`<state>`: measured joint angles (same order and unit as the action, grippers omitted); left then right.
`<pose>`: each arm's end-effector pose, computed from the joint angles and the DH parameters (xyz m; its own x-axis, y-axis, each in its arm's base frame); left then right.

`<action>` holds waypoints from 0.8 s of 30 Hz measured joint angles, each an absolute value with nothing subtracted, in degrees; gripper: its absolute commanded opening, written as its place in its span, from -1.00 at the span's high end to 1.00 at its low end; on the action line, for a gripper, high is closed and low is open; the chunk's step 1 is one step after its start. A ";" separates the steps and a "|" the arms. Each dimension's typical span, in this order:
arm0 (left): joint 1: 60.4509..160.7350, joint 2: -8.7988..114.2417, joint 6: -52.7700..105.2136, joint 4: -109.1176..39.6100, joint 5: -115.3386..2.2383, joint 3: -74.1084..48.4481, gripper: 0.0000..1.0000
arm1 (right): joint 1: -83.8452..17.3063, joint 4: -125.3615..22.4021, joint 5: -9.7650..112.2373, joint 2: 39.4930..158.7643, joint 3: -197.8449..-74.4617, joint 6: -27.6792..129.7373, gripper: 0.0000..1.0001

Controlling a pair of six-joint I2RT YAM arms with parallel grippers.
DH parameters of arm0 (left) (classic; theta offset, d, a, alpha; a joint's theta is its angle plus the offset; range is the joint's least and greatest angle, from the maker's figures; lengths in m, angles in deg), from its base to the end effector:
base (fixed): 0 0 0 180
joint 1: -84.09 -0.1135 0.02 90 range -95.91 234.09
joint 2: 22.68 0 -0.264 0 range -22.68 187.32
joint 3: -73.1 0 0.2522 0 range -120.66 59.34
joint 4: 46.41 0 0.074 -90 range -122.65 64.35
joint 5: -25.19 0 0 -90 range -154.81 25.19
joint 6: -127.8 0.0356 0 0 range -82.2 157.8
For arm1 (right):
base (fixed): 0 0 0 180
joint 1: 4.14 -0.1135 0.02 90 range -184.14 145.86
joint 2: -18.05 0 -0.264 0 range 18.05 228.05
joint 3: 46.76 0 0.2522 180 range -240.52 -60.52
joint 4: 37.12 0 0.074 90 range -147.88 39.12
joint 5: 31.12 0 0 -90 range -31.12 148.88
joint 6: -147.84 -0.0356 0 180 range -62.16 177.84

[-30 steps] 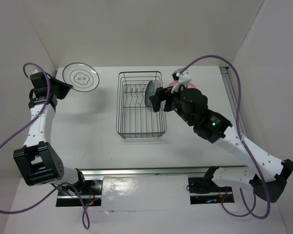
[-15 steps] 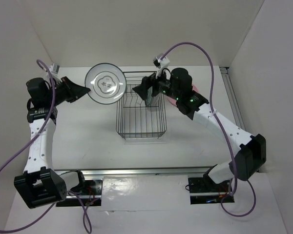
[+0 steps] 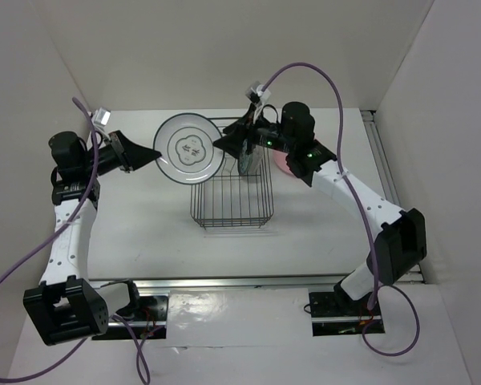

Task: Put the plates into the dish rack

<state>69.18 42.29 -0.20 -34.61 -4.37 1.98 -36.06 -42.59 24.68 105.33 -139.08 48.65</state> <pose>0.2497 0.0344 0.3707 -0.5118 -0.4506 -0.7315 0.5005 0.5356 -0.6802 0.2968 0.2085 0.3986 -0.1523 0.0607 -0.9865 -0.9016 0.4003 0.1639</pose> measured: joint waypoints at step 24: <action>69.31 42.33 -0.20 -31.28 -10.86 2.52 -0.99 | -40.13 -43.97 38.80 109.73 -142.47 42.36 1.00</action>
<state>69.31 42.33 -0.20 -31.28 -10.86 2.52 -40.13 -43.97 38.80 109.73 -142.47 42.36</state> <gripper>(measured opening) 0.980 0.096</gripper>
